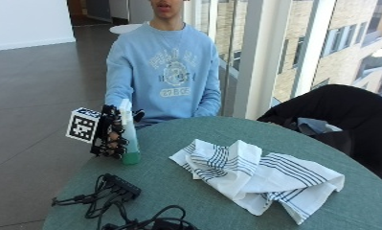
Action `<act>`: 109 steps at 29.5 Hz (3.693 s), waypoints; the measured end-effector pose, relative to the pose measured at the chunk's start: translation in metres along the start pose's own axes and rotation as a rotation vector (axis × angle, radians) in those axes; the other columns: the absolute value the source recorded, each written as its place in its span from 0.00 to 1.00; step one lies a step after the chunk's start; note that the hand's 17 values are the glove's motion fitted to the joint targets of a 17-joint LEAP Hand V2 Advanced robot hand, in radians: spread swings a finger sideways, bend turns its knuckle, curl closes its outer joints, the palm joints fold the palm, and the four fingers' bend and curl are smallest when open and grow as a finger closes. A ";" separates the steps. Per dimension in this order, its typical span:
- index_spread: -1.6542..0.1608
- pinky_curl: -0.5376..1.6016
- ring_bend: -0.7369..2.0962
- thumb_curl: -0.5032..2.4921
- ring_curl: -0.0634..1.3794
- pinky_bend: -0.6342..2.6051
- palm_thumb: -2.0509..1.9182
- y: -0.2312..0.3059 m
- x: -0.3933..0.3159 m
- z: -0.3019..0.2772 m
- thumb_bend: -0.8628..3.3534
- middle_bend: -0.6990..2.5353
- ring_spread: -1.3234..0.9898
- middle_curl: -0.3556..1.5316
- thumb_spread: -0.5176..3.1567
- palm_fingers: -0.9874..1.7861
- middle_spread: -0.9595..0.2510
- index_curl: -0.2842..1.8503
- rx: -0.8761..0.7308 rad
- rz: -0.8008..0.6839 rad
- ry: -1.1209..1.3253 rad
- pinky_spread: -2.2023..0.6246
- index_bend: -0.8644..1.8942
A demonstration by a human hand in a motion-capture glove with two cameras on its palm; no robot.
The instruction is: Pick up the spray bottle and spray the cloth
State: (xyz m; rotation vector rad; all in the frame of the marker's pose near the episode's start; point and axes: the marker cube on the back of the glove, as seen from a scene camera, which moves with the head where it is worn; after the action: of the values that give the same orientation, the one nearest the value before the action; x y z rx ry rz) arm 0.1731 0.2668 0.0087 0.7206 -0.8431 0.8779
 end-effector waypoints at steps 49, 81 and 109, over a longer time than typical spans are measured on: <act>0.77 0.43 0.46 0.37 0.32 0.29 0.77 -0.106 -0.112 0.125 0.20 0.27 0.55 0.40 0.29 0.77 0.73 0.30 -0.552 -0.077 0.385 0.81 0.37; 0.78 0.43 0.48 0.40 0.32 0.29 0.76 -0.104 -0.112 0.154 0.20 0.30 0.56 0.43 0.28 0.79 0.74 0.32 -0.641 -0.060 0.423 0.80 0.37; 0.78 0.43 0.49 0.41 0.32 0.30 0.75 -0.099 -0.113 0.162 0.20 0.30 0.56 0.43 0.28 0.79 0.75 0.33 -0.651 -0.064 0.423 0.80 0.37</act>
State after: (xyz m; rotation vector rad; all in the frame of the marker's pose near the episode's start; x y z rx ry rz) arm 0.1650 0.0491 -0.0290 -0.0133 -0.6602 0.6098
